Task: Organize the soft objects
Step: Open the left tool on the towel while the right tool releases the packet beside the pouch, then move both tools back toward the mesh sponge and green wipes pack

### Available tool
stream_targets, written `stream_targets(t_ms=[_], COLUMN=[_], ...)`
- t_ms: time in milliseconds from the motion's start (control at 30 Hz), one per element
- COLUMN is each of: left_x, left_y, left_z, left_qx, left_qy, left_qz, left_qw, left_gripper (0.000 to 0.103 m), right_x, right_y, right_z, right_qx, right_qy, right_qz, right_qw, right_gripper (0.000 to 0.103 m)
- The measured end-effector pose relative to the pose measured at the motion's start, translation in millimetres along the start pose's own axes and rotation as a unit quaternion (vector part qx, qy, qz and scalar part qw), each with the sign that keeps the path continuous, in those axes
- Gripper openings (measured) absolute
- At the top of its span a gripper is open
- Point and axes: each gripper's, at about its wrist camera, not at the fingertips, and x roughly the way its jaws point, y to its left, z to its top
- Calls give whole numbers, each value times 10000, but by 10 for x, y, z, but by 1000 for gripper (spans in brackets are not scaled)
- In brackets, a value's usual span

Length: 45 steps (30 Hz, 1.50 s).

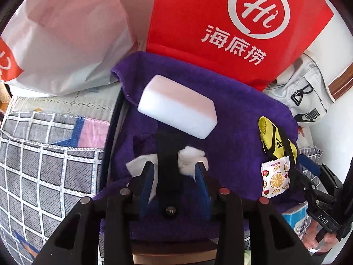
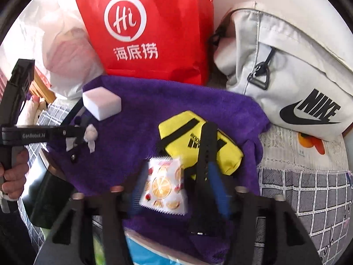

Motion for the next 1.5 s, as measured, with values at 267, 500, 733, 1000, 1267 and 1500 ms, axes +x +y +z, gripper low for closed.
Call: stream_targets(t_ms=[267,500,733,1000,1267,1500], left_x=[-303,-681,-971,-1138,-1185,-1217], left_y=[8,122,308,482,706,822], left_z=[-112,-424,-841,-1328,-1593,-1698], left_qx=[-27,-37,-66,28,11,-48], left_qy=[-244,-513,-642,-790,-773,-805], left_qz=[27,162,38,20,-140,-289], left_qw=[9997,9985,9979,9969,9969,9963], left_gripper=[41,41,41,41,41,41], right_x=[-225,-646,-885,-856,-688,-397], right_y=[-15,190,659,1220,1583,1658], right_z=[-3,-185,-587,-1057,-1270,-1300], right_qx=[119,58,-214,-833,-1493,-1708], right_qy=[-97,-378,-206,176,550,796], right_qz=[-84,-156,32,-306,-808,-1088], right_qw=[9998,9991,9996,9959,9839,9760], right_gripper=[63,67,67,63,59,59])
